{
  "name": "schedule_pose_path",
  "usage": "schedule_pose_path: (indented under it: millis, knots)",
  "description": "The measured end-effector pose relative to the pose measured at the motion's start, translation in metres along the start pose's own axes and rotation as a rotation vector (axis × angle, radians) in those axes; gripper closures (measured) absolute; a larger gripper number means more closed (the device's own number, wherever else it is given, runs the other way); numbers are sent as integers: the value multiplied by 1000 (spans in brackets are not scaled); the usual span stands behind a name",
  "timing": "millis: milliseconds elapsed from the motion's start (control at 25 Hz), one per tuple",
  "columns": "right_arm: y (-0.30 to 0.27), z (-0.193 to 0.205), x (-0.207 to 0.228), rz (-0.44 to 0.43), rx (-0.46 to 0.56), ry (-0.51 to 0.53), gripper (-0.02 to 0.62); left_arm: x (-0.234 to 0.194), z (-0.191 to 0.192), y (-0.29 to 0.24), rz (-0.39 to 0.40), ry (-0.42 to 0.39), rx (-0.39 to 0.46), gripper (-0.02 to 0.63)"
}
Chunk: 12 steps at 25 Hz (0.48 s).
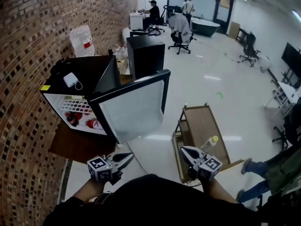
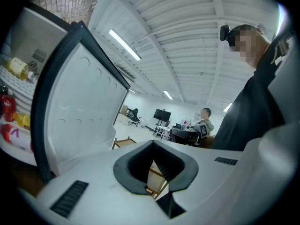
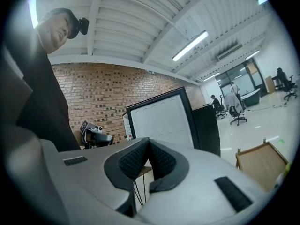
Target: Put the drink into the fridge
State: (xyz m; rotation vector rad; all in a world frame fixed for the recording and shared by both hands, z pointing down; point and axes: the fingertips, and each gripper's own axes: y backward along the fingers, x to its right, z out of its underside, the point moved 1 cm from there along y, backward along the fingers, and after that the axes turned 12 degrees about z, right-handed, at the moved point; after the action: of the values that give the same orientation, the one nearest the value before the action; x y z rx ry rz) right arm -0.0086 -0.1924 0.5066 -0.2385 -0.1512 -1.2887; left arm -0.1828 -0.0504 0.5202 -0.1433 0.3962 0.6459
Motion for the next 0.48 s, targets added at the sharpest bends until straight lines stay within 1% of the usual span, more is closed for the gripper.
schedule_pose_path:
  millis: [80,160,240,320,480]
  knots:
    - [14,1,18,37,11,2,606,0,-4,-23,12,17,-27,611]
    - [29,2,38,75,23,11,606,-1,-4,-49,58,-2,-40,611]
    - [43,-4,51,105,29,-7,606,-3,-4,-74,108,-23,-48,611]
    - [58,-6,68,140,43,-12,606,-5,-2,-100,137,-29,-64,611]
    - [94,-4,108,220,76,-4,606,-12,9,-152,184,-52,-124,611]
